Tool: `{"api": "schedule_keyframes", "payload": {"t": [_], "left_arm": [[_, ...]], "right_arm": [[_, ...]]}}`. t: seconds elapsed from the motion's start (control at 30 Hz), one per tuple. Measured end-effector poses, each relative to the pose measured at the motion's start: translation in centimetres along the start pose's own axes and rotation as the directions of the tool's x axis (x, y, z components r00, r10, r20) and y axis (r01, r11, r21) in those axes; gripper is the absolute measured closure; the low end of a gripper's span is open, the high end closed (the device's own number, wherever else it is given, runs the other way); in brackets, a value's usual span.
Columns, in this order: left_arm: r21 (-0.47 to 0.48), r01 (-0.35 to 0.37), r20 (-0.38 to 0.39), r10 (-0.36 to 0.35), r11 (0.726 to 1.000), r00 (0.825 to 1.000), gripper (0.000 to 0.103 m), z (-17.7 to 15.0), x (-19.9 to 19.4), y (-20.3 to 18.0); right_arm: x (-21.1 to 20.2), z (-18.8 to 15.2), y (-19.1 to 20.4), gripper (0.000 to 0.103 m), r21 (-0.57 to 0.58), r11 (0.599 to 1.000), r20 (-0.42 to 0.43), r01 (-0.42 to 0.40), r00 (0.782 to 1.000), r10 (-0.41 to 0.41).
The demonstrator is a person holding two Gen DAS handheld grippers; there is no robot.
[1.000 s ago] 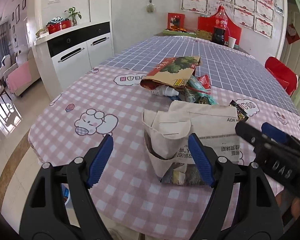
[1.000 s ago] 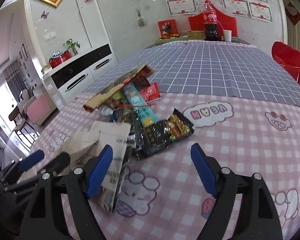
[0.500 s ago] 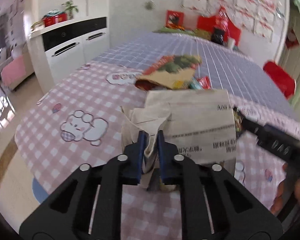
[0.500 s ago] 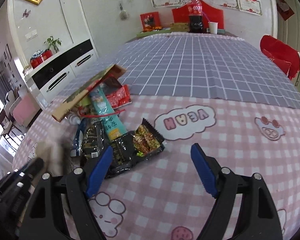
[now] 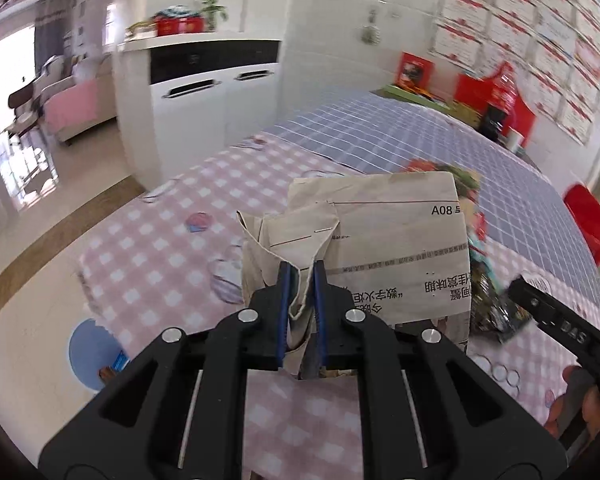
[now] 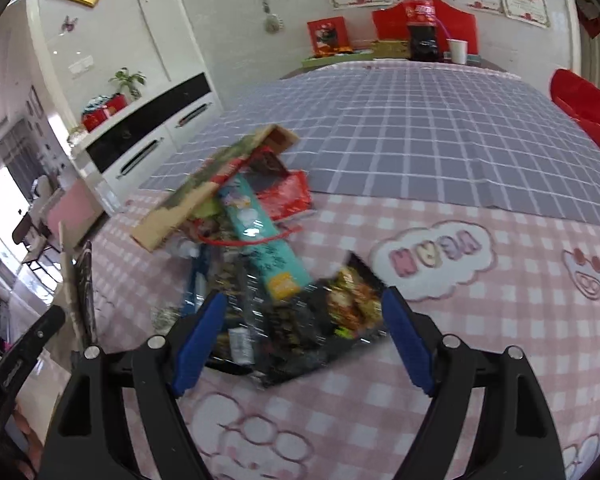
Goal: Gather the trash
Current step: 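Grasp the folded paper bag with the left tool while the right tool grasps a snack wrapper, then carry the paper bag and snack wrapper over the blue bin with both tools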
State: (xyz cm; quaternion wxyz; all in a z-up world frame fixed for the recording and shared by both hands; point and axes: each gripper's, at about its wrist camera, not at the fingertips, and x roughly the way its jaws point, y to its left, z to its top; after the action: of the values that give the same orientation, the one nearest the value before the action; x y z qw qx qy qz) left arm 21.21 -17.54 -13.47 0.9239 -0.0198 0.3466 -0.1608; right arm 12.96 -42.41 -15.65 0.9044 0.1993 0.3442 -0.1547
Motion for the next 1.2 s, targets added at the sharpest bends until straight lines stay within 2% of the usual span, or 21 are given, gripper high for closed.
{"api": "schedule_keyframes", "payload": {"t": [0.13, 0.23, 0.3, 0.43, 0.5, 0.57, 0.63, 0.7, 0.77, 0.83, 0.9, 1.0, 1.1, 1.2], "left_arm": [[-0.038, -0.043, 0.013, 0.043, 0.998, 0.999, 0.092, 0.7, 0.2, 1.5], [-0.047, -0.052, 0.005, 0.052, 0.998, 0.999, 0.092, 0.9, 0.4, 2.3], [-0.047, -0.054, -0.004, 0.053, 0.997, 0.999, 0.092, 0.9, 0.5, 2.8], [-0.051, -0.044, -0.016, 0.043, 0.998, 0.999, 0.092, 0.8, 0.7, 3.2], [-0.052, -0.042, -0.015, 0.041, 0.998, 0.999, 0.092, 0.8, 0.8, 3.3], [-0.057, -0.036, -0.020, 0.035, 0.998, 0.999, 0.092, 0.6, 0.9, 3.6], [-0.056, -0.037, -0.031, 0.035, 0.998, 0.999, 0.092, 0.3, 1.1, 3.9], [-0.057, -0.039, -0.041, 0.037, 0.998, 0.998, 0.092, 0.0, 1.1, 4.5], [-0.066, -0.035, -0.043, 0.032, 0.997, 0.999, 0.092, -0.2, 0.9, 5.0], [-0.069, -0.031, -0.042, 0.028, 0.997, 0.999, 0.092, -0.2, 0.7, 5.4], [-0.077, -0.020, -0.041, 0.017, 0.997, 0.999, 0.092, -0.2, 0.5, 5.8], [-0.087, -0.003, -0.047, -0.001, 0.996, 0.999, 0.092, -0.3, 0.2, 6.2], [-0.084, 0.011, -0.050, -0.016, 0.996, 0.999, 0.092, -0.5, -0.2, 6.6], [-0.076, 0.023, -0.054, -0.027, 0.997, 0.998, 0.092, -0.8, -0.5, 6.7]], "right_arm": [[0.2, 0.9, 2.6, 0.024, -0.028, 0.997, 0.016, -0.075, 0.997, 0.075], [1.1, 1.2, 4.5, 0.024, -0.040, 0.993, -0.011, -0.115, 0.993, 0.115], [1.4, 1.1, 5.4, 0.024, -0.063, 0.992, -0.025, -0.110, 0.994, 0.108], [1.2, 0.0, 6.6, 0.025, -0.127, 0.991, -0.034, -0.046, 0.999, 0.042], [1.0, -0.7, 7.7, 0.025, -0.181, 0.982, -0.024, -0.047, 0.999, 0.044], [1.3, -1.5, 9.0, 0.037, -0.235, 0.968, -0.056, -0.088, 0.995, 0.077], [2.5, -2.0, 10.0, 0.056, -0.260, 0.961, -0.118, -0.095, 0.991, 0.066], [3.1, -2.0, 10.3, 0.056, -0.253, 0.963, -0.145, -0.088, 0.988, 0.052], [3.4, -2.1, 10.8, 0.058, -0.294, 0.954, -0.151, -0.054, 0.988, 0.009], [3.5, -2.3, 11.4, 0.071, -0.326, 0.945, -0.150, -0.023, 0.988, -0.028], [3.5, -2.4, 11.4, 0.079, -0.329, 0.944, -0.148, -0.010, 0.988, -0.041], [3.1, -2.7, 11.2, 0.082, -0.321, 0.947, -0.153, -0.007, 0.987, -0.044], [2.6, -3.3, 10.7, 0.075, -0.282, 0.959, -0.146, 0.000, 0.988, -0.043], [2.1, -4.3, 11.1, 0.076, -0.304, 0.952, -0.133, 0.024, 0.989, -0.067]]}}
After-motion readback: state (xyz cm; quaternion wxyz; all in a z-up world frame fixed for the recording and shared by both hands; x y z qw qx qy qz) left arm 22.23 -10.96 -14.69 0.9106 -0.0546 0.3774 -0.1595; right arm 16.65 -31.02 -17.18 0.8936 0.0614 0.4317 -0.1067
